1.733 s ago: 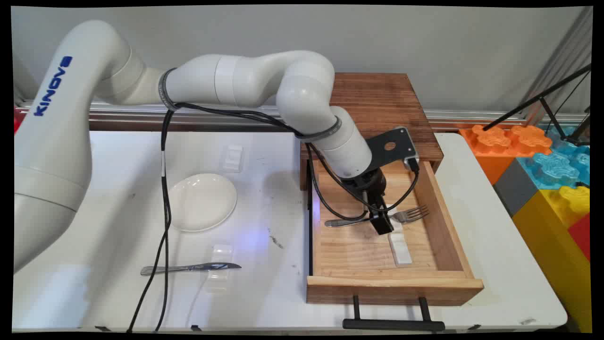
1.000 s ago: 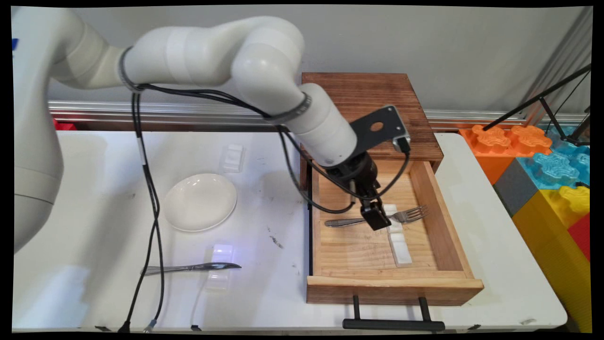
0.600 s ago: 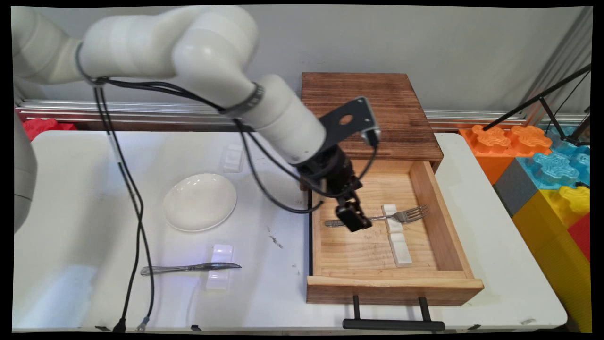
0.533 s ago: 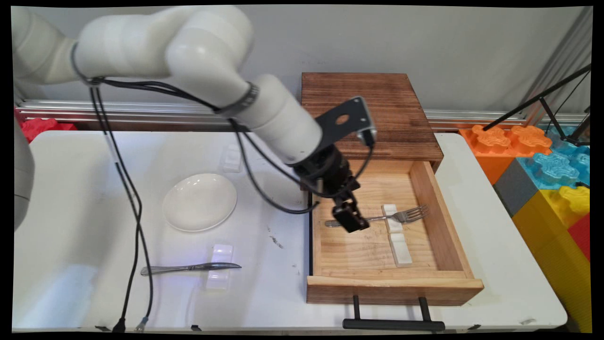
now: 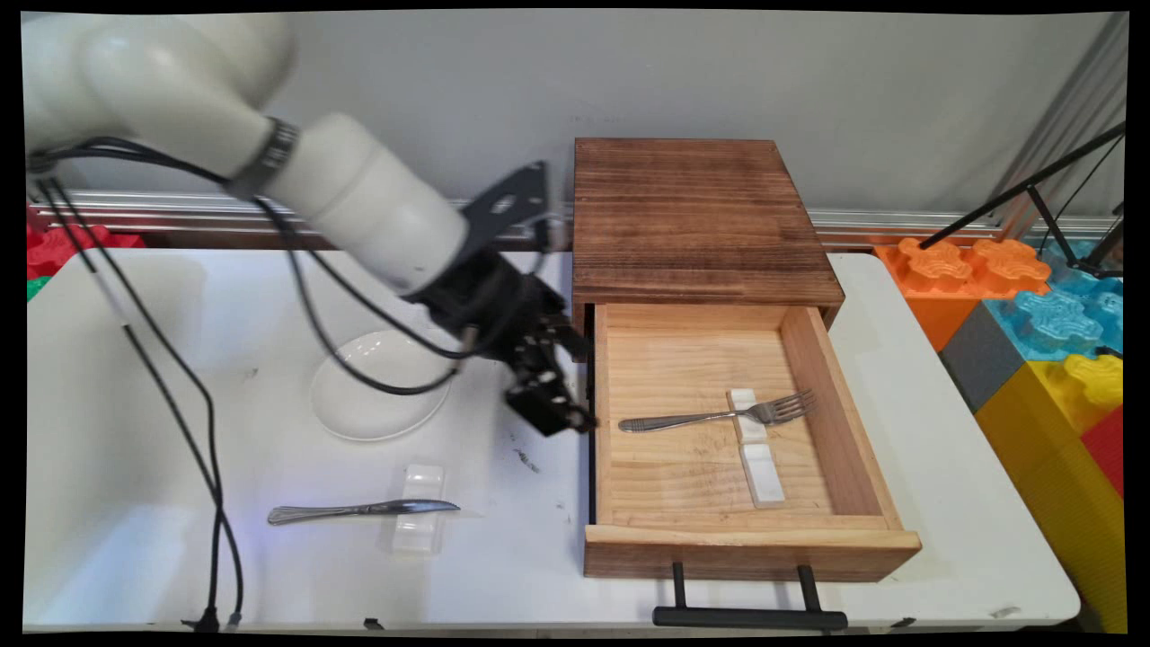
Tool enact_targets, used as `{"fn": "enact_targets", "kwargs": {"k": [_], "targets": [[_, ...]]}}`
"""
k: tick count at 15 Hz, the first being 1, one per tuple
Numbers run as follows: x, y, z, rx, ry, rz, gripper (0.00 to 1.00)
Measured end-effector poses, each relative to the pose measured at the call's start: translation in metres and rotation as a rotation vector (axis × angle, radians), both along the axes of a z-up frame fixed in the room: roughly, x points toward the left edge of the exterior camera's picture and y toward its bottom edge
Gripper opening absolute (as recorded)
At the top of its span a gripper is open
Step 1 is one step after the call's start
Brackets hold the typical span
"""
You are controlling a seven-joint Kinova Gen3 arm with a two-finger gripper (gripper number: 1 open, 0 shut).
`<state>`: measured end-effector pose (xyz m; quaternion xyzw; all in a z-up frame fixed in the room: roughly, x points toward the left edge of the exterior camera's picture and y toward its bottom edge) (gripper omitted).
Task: Pick up the knife from the right of the white plate
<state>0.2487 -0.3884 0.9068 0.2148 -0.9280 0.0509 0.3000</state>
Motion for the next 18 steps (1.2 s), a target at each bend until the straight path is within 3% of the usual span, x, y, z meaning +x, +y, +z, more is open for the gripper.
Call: {"fn": "enact_targets", "kwargs": {"k": [9,18], "targets": [[0.122,0.059,0.011,0.073,-0.064,-0.024,1.00],[0.198,0.095,-0.005,0.066,-0.111,-0.047,1.00]]}}
